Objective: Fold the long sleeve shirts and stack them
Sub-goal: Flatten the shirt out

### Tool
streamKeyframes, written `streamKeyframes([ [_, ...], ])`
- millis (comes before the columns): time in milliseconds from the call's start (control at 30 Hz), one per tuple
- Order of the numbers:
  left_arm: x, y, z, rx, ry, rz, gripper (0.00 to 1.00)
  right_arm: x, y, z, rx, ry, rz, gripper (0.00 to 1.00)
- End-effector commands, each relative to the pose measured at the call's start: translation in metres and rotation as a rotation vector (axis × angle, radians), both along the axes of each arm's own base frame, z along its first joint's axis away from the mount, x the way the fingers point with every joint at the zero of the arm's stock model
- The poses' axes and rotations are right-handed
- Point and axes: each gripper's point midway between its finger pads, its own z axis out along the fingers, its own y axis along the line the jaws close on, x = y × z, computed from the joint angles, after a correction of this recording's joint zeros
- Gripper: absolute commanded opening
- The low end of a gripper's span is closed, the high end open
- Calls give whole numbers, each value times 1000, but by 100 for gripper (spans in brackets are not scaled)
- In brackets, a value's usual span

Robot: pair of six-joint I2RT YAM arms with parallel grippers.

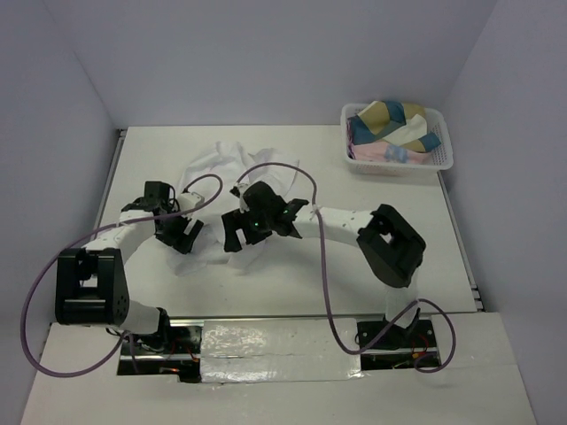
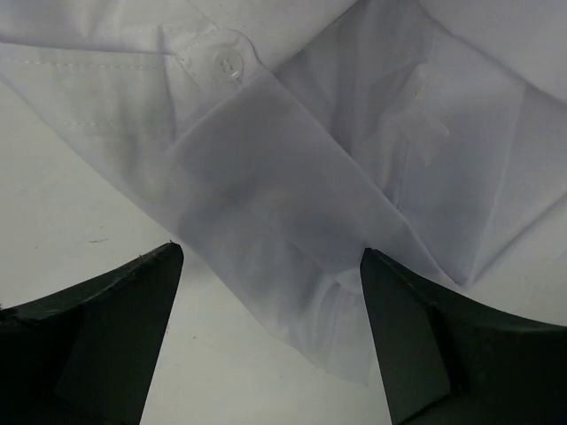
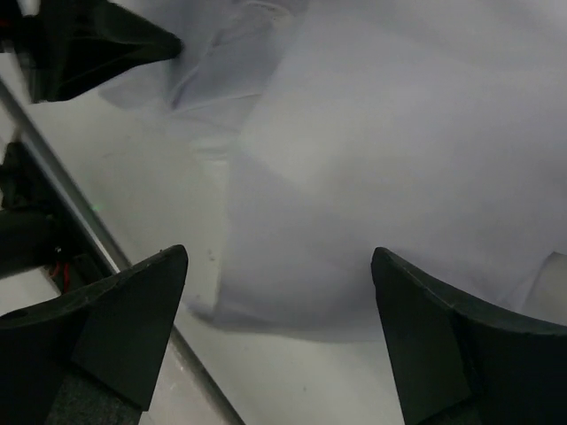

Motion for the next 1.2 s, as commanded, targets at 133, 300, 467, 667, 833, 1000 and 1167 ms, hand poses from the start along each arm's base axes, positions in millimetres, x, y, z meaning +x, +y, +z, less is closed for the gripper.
streamKeyframes([
  [133,16,7,-17,34,-20,38,71,15,-6,-36,-80,92,-74,61],
  [300,21,7,4,22,-72,46,0,35,-29,-3,-51,-6,-171,0],
  [467,51,4,70,-6,-245,37,0,58,-61,77,-13,-222,-229,0],
  [667,81,3,169,-15,-465,26,0,59,-95,212,61,-530,-242,0],
  [833,102,33,260,64,-625,106,0,41,-138,336,141,-808,-267,0],
  [1000,118,62,403,133,-924,201,0,-11,-197,452,315,-1064,-309,0],
  [1167,121,52,520,76,-1225,187,0,-54,-204,446,396,-1115,-154,0],
])
